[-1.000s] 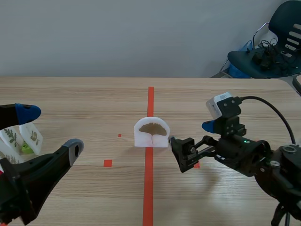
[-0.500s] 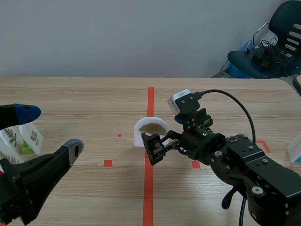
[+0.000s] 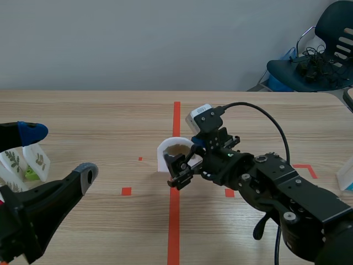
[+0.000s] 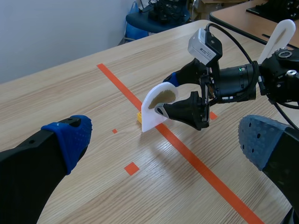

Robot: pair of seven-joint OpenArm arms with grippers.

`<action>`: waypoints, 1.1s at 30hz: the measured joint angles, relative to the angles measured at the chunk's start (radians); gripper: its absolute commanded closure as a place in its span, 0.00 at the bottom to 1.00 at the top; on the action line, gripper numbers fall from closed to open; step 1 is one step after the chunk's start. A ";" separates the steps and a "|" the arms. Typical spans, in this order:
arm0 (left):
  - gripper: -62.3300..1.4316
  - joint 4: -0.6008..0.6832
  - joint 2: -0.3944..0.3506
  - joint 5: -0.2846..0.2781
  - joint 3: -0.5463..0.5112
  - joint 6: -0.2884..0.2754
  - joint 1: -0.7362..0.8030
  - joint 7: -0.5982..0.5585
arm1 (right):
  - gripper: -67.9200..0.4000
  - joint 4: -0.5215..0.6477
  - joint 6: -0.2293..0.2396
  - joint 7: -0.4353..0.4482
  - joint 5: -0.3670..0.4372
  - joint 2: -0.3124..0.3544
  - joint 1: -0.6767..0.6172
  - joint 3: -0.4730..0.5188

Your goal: Do the leaf sorting experiment

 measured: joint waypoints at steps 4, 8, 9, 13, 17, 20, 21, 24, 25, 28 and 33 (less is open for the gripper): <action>0.00 0.000 0.000 0.000 0.000 0.000 0.000 0.000 | 0.47 0.000 0.000 -0.010 0.000 0.000 0.000 0.000; 0.00 0.000 0.000 0.000 0.000 0.000 0.000 0.000 | 0.56 0.000 0.008 -0.039 0.000 0.000 -0.001 0.000; 0.00 0.000 0.000 0.000 0.000 0.000 0.000 0.000 | 0.58 0.000 0.008 -0.045 0.000 0.000 -0.001 0.000; 0.00 0.000 0.000 0.000 0.000 0.000 0.000 0.000 | 0.69 0.000 0.008 -0.061 0.000 0.000 0.000 0.000; 0.00 0.000 0.000 0.000 0.000 0.000 0.000 0.000 | 0.76 0.000 0.030 -0.061 0.000 0.000 0.000 0.000; 0.00 0.000 0.000 0.000 0.000 0.000 0.000 0.000 | 0.81 0.000 0.045 -0.061 0.000 0.000 0.000 0.000; 0.00 0.000 0.000 0.000 0.000 0.000 0.000 0.000 | 0.83 0.000 0.045 -0.061 0.000 0.000 0.000 0.000; 0.00 0.000 0.000 0.000 0.000 0.000 0.000 0.000 | 0.87 0.000 0.045 -0.061 0.000 0.000 0.000 0.000; 0.00 0.000 0.000 0.000 0.000 0.000 0.000 0.000 | 0.89 0.000 0.045 -0.061 0.000 0.000 0.000 0.000; 0.00 0.000 0.000 0.000 0.000 0.000 0.000 0.000 | 0.95 0.000 0.045 -0.064 0.000 0.000 0.000 0.000; 0.00 0.000 0.000 0.000 0.000 0.000 0.000 0.000 | 0.95 0.002 0.061 -0.061 0.000 0.009 0.000 0.000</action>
